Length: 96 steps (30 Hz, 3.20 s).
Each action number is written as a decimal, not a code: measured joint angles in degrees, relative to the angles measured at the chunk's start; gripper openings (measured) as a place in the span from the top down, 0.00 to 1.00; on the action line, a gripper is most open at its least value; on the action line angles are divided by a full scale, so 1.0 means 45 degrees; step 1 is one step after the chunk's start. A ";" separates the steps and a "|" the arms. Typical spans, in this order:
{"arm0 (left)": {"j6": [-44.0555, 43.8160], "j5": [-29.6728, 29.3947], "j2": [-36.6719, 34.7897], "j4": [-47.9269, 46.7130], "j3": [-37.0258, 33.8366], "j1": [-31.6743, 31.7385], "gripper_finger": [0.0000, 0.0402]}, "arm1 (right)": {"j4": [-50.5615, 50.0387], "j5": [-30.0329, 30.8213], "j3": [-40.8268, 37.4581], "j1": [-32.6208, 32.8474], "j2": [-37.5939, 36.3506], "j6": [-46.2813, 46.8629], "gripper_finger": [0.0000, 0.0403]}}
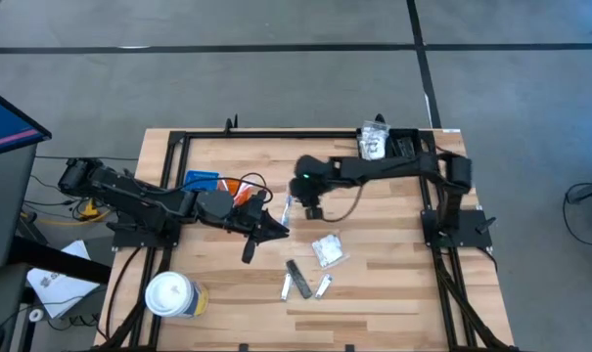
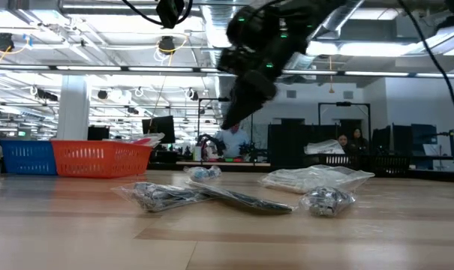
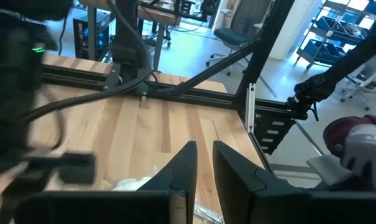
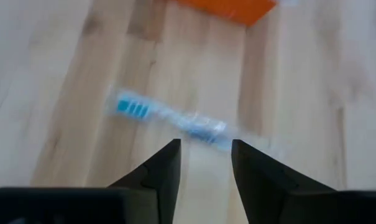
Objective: Pick & Place Travel size toiletries
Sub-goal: Put the dark blue toothbrush into the orange bin
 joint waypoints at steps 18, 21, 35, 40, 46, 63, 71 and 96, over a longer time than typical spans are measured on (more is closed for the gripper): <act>0.0002 0.0015 0.0000 0.0073 0.0000 -0.0146 0.88 | -0.1941 0.0050 0.2712 -0.0173 0.2792 -0.0703 0.90; 0.0007 0.0015 0.0000 0.0105 0.0000 -0.0146 0.88 | -0.1797 0.0062 0.2712 0.0108 0.2796 -0.2084 0.90; 0.0118 0.0058 0.0000 0.0110 0.0000 -0.0146 0.88 | -0.1371 0.2969 0.2712 0.0870 0.3001 -0.5404 0.65; 0.0118 0.0053 0.0000 0.0110 0.0000 -0.0146 0.88 | -0.1453 0.2974 0.2712 0.0900 0.3006 -0.5621 0.58; 0.0118 0.0044 0.0000 0.0120 0.0000 -0.0146 0.88 | -0.1467 0.2967 0.2712 0.0908 0.3006 -0.5908 0.59; 0.0118 0.0001 0.0005 0.0181 0.0005 -0.0146 0.88 | -0.0935 0.3398 0.2824 0.1013 0.4229 -0.5889 0.61; 0.0118 0.0015 0.0005 0.0149 0.0005 -0.0146 0.88 | -0.1005 0.3916 0.2910 0.1145 0.4642 -0.5755 0.60; -0.3799 -0.3445 0.2234 -0.8065 0.1140 0.2013 1.00 | -0.1884 0.1192 0.0311 0.1400 -0.0189 0.1294 0.99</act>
